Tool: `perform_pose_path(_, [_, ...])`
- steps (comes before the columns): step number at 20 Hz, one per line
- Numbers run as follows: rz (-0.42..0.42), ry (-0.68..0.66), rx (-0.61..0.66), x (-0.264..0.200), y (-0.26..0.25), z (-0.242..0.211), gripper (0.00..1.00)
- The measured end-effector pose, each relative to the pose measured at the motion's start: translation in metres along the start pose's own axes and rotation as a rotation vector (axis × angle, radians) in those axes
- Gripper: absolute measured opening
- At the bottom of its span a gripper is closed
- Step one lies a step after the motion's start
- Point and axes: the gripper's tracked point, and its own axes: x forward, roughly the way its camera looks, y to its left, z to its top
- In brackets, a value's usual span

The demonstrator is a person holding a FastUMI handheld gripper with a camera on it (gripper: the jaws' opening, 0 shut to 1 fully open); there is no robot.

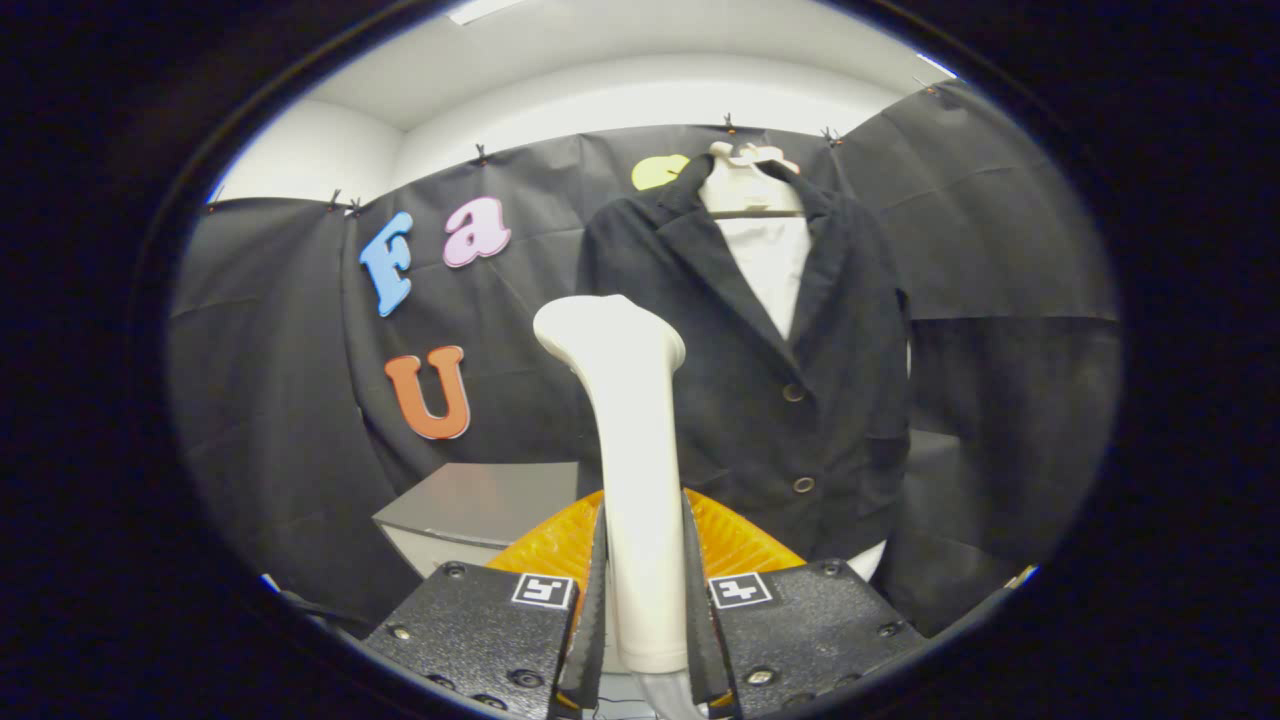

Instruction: Iron the clothes twice with a garment steamer, once on the left side and once on the right side.

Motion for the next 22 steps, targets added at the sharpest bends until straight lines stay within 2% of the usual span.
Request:
perform_pose_path(3, [-0.073,-0.016,-0.014,0.003,-0.036,0.005,0.36])
perform_pose_path(7, [-0.123,-0.007,-0.019,0.018,-0.064,0.004,0.36])
perform_pose_path(14, [-0.155,0.04,-0.061,0.058,-0.074,-0.017,0.36])
perform_pose_path(22, [-0.172,0.1,-0.098,0.074,-0.074,-0.047,0.36])
